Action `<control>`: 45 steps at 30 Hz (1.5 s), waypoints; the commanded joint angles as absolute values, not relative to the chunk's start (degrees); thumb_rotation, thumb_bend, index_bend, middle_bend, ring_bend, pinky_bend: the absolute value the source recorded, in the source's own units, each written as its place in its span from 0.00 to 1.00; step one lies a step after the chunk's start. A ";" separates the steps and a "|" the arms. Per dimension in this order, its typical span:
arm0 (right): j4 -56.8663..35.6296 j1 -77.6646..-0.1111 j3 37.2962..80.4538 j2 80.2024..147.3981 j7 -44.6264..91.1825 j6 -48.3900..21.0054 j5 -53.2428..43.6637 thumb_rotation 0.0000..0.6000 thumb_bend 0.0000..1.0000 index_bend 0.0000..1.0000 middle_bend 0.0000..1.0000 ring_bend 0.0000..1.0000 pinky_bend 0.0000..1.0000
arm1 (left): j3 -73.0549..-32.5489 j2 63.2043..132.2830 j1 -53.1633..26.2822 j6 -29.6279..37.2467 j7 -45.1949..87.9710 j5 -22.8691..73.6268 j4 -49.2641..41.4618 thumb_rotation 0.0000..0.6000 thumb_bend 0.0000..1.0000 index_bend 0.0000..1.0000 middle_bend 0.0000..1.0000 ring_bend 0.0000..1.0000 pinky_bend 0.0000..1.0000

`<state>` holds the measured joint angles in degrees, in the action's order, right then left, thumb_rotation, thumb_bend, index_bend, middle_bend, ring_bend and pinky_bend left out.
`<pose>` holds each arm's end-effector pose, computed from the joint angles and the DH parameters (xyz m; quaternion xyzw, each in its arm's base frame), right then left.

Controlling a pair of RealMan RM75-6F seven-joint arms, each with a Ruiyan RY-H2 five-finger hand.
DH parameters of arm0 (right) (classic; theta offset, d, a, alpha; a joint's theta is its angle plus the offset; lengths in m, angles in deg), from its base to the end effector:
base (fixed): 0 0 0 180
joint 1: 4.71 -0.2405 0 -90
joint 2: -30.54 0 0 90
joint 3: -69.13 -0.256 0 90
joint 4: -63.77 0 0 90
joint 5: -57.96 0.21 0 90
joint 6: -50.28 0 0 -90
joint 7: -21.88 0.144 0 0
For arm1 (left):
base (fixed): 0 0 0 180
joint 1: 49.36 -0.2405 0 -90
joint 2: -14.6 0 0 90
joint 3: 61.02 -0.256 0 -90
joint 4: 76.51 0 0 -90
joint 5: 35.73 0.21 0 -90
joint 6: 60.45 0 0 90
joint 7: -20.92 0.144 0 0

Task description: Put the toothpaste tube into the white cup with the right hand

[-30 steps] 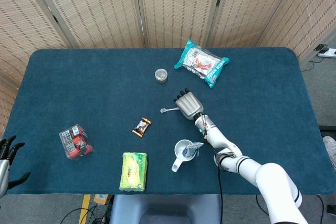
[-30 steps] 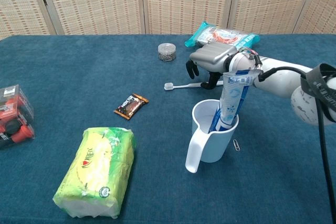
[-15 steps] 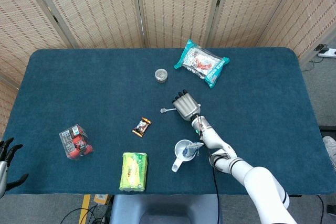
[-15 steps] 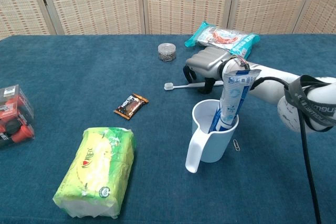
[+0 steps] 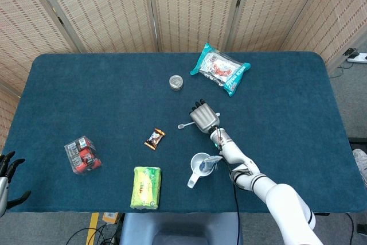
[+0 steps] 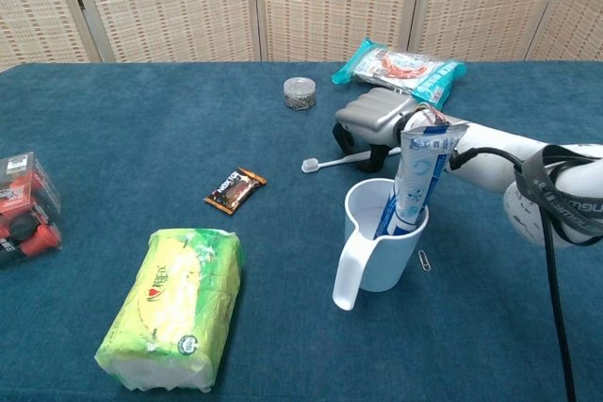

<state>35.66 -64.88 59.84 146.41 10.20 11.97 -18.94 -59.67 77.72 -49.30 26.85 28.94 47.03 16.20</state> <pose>-0.1274 -0.4382 -0.1063 0.8333 -0.1904 0.2499 0.4548 -0.3319 0.1481 0.1689 -0.5868 -0.3754 -0.3096 0.6472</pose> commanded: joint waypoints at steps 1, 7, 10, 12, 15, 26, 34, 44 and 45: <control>35.72 -64.84 59.89 146.42 10.13 12.01 -19.07 1.00 0.28 0.50 0.38 0.22 0.22 | -59.69 77.71 -49.33 26.83 28.94 47.01 16.18 1.00 0.21 0.23 0.10 0.09 0.15; 35.78 -64.49 60.16 146.38 10.56 11.74 -19.59 1.00 0.29 0.54 0.39 0.22 0.22 | -59.70 77.72 -49.38 26.81 28.86 47.04 16.11 1.00 0.21 0.23 0.10 0.09 0.15; 35.94 -64.29 60.42 146.36 10.54 11.68 -19.91 1.00 0.29 0.55 0.39 0.22 0.22 | -59.74 77.79 -49.40 26.76 28.88 47.05 16.03 1.00 0.21 0.23 0.10 0.09 0.15; 35.90 -64.15 60.50 146.34 10.67 11.59 -20.06 1.00 0.30 0.55 0.39 0.22 0.22 | -59.75 77.83 -49.39 26.70 28.90 47.06 16.02 1.00 0.21 0.23 0.10 0.09 0.15; 35.85 -64.00 60.69 146.30 10.73 11.32 -20.39 1.00 0.31 0.56 0.40 0.22 0.22 | -59.71 77.80 -49.40 26.77 28.87 47.10 16.05 1.00 0.21 0.23 0.10 0.09 0.15; 34.49 -62.29 61.29 145.64 13.66 8.19 -21.78 1.00 0.40 0.61 0.42 0.22 0.22 | -59.77 77.80 -49.65 27.00 28.83 47.14 16.07 1.00 0.21 0.23 0.10 0.09 0.15; 27.35 -59.61 59.42 140.28 20.88 1.66 -21.90 1.00 0.40 0.61 0.42 0.22 0.22 | -59.74 77.45 -49.72 27.39 29.36 47.52 16.81 1.00 0.21 0.23 0.10 0.09 0.15; 4.08 -54.51 56.49 126.95 35.36 -2.45 -20.60 1.00 0.40 0.62 0.42 0.22 0.22 | -59.56 76.61 -49.19 27.67 31.72 48.55 19.52 1.00 0.21 0.23 0.10 0.09 0.15; 1.98 -54.04 56.62 125.59 36.83 -2.45 -20.80 1.00 0.40 0.62 0.42 0.22 0.22 | -59.57 76.53 -49.17 27.69 31.93 48.63 19.77 1.00 0.21 0.23 0.10 0.09 0.15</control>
<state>8.94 -56.30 57.29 130.79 31.45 -1.38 -20.91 -59.56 76.63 -49.22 27.67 31.76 48.53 19.59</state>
